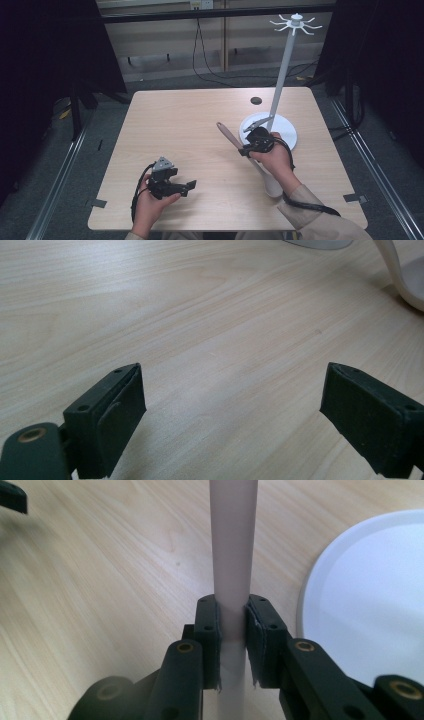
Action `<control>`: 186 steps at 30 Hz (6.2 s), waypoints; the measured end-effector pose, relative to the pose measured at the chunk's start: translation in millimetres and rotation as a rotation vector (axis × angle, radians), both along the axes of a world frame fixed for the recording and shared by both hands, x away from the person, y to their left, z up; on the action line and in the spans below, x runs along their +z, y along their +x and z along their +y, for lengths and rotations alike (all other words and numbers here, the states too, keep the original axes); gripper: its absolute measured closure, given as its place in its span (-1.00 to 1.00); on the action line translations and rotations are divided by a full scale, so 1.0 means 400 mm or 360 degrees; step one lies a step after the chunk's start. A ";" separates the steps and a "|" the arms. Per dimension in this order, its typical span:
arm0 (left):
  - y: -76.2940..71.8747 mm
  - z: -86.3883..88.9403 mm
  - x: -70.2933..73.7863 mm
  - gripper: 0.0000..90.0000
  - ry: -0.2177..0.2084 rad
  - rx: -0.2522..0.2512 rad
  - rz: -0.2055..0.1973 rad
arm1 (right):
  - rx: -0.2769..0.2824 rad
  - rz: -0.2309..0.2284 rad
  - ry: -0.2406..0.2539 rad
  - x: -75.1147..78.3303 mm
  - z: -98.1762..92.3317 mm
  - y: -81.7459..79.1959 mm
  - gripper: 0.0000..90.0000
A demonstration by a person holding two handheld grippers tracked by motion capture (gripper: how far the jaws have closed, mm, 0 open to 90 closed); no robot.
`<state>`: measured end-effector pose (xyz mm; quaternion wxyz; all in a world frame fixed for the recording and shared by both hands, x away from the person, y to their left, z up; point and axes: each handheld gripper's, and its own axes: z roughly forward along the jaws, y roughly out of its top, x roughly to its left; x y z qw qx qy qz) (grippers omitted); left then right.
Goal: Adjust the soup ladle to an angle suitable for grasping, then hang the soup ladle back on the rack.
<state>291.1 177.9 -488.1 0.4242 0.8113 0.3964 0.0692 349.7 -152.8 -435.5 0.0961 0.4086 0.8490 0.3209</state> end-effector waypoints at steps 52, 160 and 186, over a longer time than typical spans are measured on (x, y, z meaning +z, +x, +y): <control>-0.001 -0.011 -0.007 -0.78 0.0007 -0.0021 0.0003 | -0.0251 -0.0660 0.0532 0.213 -0.196 -0.128 0.72; -0.001 -0.032 -0.012 -0.79 0.0058 -0.0051 -0.0004 | -0.0543 -0.0782 0.0495 0.409 -0.283 -0.002 0.71; -0.002 -0.027 -0.007 -0.79 0.0050 -0.0043 -0.0017 | -0.0589 -0.0838 0.0507 0.385 -0.275 0.016 0.70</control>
